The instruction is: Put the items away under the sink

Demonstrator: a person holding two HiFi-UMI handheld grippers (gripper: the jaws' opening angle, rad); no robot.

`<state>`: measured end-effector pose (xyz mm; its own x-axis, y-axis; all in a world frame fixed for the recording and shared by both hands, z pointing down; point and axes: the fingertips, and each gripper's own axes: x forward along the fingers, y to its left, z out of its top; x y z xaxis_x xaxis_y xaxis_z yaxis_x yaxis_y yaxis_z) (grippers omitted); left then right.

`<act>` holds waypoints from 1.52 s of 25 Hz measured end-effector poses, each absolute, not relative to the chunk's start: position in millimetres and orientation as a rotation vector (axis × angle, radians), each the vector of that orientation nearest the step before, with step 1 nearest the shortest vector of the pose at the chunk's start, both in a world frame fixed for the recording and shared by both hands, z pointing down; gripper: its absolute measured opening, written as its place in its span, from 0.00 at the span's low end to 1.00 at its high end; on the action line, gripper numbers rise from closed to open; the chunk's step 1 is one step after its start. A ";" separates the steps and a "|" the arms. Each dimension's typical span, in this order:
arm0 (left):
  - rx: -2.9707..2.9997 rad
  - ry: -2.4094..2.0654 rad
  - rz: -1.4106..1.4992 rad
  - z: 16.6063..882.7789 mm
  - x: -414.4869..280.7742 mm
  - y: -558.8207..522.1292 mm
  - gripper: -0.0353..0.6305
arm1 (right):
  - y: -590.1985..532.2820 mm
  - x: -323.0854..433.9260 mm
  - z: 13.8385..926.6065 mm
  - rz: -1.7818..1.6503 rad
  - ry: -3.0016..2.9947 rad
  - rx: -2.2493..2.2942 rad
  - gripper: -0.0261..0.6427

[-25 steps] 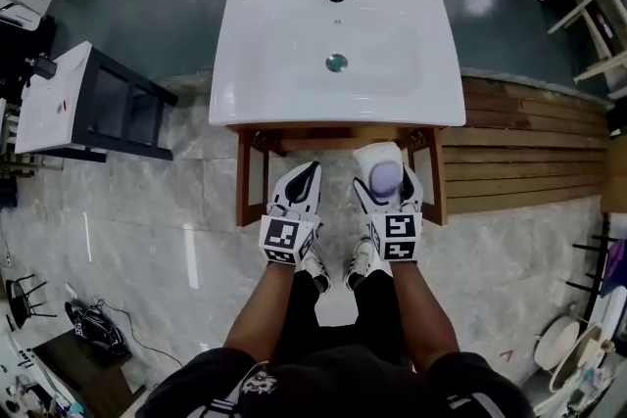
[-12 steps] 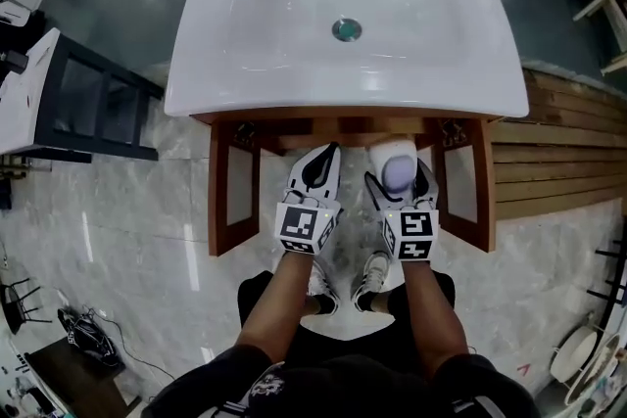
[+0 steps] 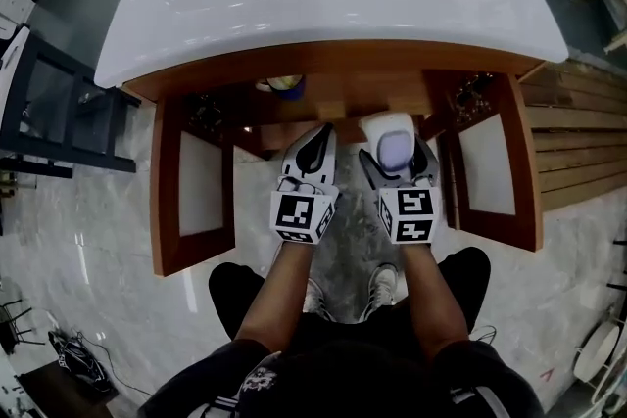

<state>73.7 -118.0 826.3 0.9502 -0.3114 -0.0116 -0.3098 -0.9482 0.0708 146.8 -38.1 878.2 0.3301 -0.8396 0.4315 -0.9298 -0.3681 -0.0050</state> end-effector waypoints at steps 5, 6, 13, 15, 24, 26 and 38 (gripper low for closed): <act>3.071 -0.483 -0.069 850.1 71.2 -116.3 0.05 | -42.1 145.2 895.3 0.489 -1.615 2.361 0.73; 3.073 -0.486 -0.070 853.0 70.1 -117.0 0.05 | -43.1 144.7 897.0 0.484 -1.617 2.362 0.73; 3.073 -0.503 -0.018 864.8 66.8 -114.8 0.05 | -46.8 142.8 895.7 0.485 -1.625 2.342 0.73; 3.083 -0.512 -0.018 862.4 64.9 -117.3 0.05 | -51.1 144.7 893.0 0.480 -1.627 2.345 0.73; 3.054 -0.539 -0.036 853.2 61.4 -119.5 0.05 | -82.7 173.1 871.5 0.495 -1.610 2.340 0.73; 3.054 -0.541 -0.033 852.8 60.6 -119.7 0.05 | -91.9 181.7 871.0 0.501 -1.591 2.329 0.73; 3.071 -0.552 -0.019 855.8 58.7 -126.0 0.05 | -142.2 230.4 879.0 0.583 -1.520 2.280 0.73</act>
